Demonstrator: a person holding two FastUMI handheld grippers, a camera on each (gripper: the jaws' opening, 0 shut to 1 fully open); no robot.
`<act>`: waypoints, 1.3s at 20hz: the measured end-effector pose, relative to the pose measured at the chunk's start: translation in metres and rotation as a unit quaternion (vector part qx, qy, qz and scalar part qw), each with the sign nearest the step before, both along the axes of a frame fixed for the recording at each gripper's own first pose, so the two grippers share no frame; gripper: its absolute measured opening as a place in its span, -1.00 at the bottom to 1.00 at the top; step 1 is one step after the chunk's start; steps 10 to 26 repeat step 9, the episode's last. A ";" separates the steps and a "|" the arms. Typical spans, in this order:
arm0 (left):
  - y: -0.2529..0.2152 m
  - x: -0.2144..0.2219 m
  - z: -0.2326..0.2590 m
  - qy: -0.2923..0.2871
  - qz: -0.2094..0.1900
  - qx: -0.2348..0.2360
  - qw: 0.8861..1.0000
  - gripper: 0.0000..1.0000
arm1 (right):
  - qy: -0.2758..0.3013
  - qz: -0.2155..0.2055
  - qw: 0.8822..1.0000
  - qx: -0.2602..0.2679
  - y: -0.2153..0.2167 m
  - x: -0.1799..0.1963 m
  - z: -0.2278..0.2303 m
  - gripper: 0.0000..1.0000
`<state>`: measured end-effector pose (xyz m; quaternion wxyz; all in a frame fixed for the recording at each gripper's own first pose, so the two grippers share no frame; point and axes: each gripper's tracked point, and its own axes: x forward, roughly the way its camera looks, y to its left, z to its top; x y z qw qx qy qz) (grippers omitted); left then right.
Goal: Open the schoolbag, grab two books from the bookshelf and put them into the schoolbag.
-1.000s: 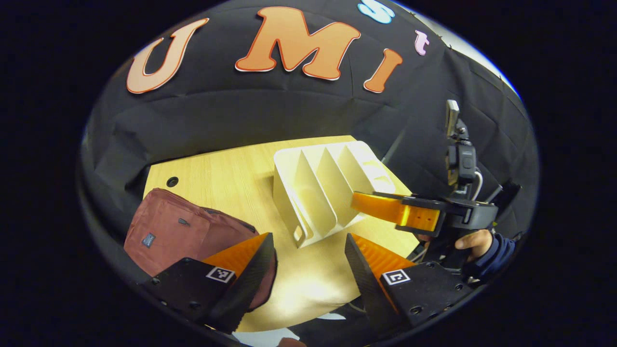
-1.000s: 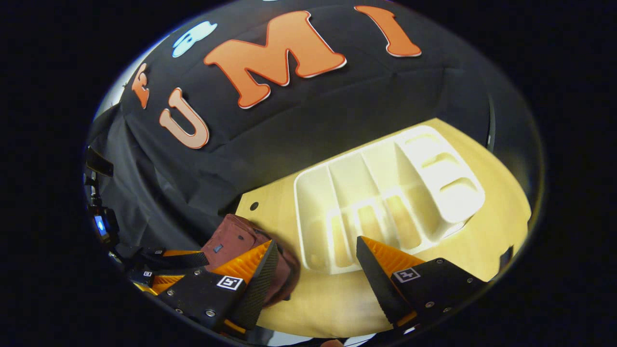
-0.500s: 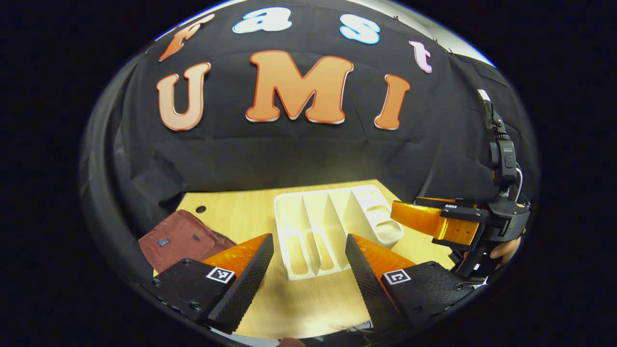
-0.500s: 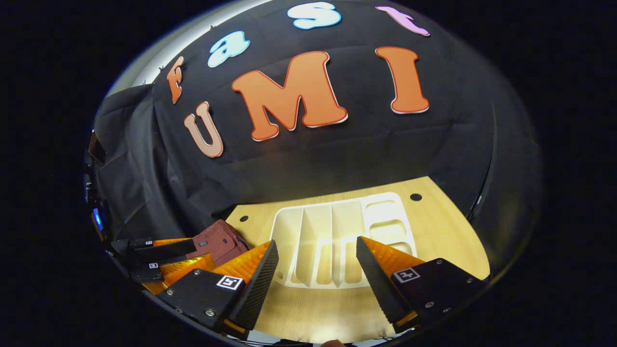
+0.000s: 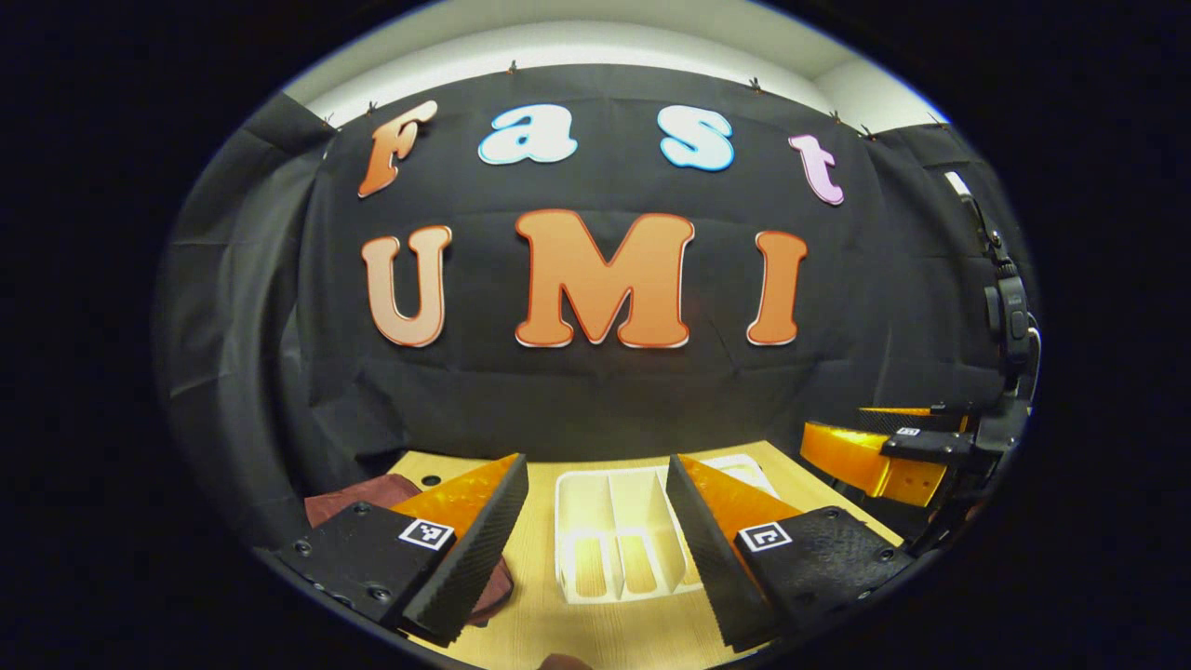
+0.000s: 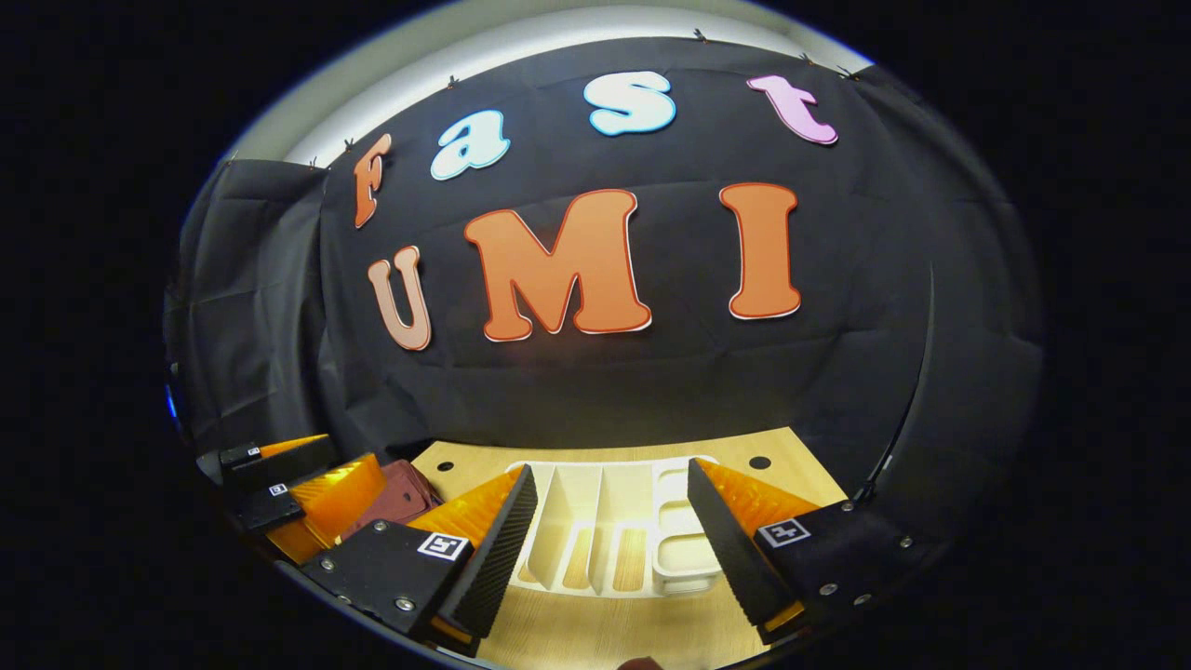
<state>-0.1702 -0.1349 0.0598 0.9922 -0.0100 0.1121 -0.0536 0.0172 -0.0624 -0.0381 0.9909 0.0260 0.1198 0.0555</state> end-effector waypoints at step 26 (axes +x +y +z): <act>0.004 0.000 0.033 -0.086 0.017 -0.004 0.996 0.82 | -0.035 0.007 0.999 0.009 0.011 -0.003 0.003 0.93</act>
